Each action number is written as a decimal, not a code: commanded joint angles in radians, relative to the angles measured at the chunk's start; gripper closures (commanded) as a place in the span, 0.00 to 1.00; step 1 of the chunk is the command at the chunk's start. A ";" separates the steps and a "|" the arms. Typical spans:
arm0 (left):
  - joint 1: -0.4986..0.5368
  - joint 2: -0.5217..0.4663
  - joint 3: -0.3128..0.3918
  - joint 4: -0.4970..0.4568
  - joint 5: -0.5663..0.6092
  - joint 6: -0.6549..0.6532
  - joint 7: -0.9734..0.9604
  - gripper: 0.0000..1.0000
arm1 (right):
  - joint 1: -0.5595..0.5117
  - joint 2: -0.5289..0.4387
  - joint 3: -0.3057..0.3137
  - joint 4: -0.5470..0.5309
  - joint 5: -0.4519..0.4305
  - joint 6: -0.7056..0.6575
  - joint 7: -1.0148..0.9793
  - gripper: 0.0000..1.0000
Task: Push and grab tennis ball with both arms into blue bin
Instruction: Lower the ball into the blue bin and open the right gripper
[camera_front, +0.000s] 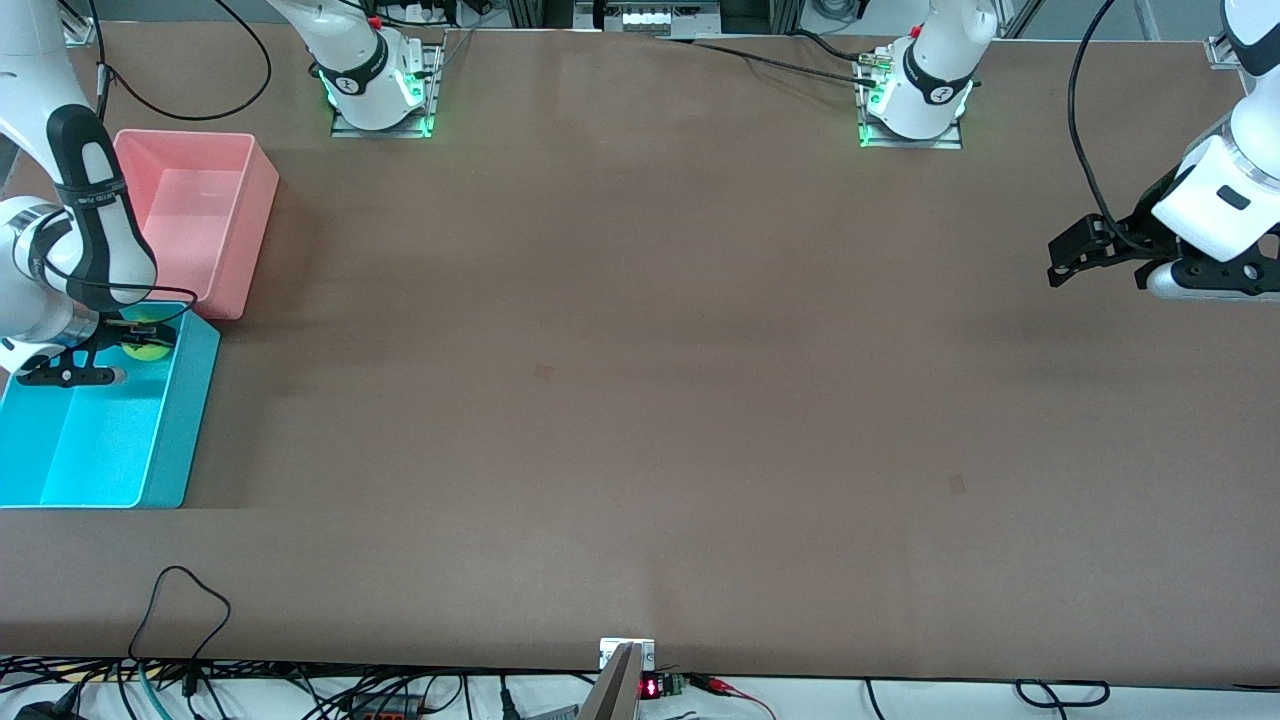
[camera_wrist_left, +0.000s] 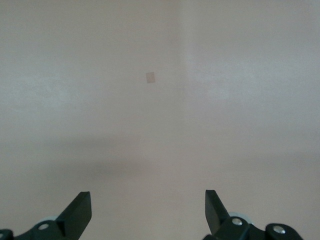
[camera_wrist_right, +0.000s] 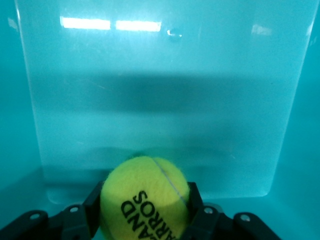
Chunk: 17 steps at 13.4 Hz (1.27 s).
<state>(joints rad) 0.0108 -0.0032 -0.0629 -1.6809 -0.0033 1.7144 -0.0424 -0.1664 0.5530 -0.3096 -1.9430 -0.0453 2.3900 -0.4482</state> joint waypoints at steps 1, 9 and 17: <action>-0.002 0.009 -0.002 0.035 -0.006 -0.057 0.022 0.00 | -0.007 0.010 0.006 0.016 0.015 -0.002 -0.020 0.37; 0.006 0.011 0.000 0.032 -0.007 -0.059 0.023 0.00 | 0.011 -0.089 0.032 0.041 0.021 0.012 -0.007 0.00; 0.012 0.014 0.002 0.033 -0.009 -0.058 0.022 0.00 | 0.024 -0.438 0.246 0.161 0.012 -0.430 0.031 0.00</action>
<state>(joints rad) 0.0188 -0.0026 -0.0616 -1.6754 -0.0034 1.6740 -0.0395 -0.1406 0.1618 -0.1320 -1.8452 -0.0383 2.0921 -0.4421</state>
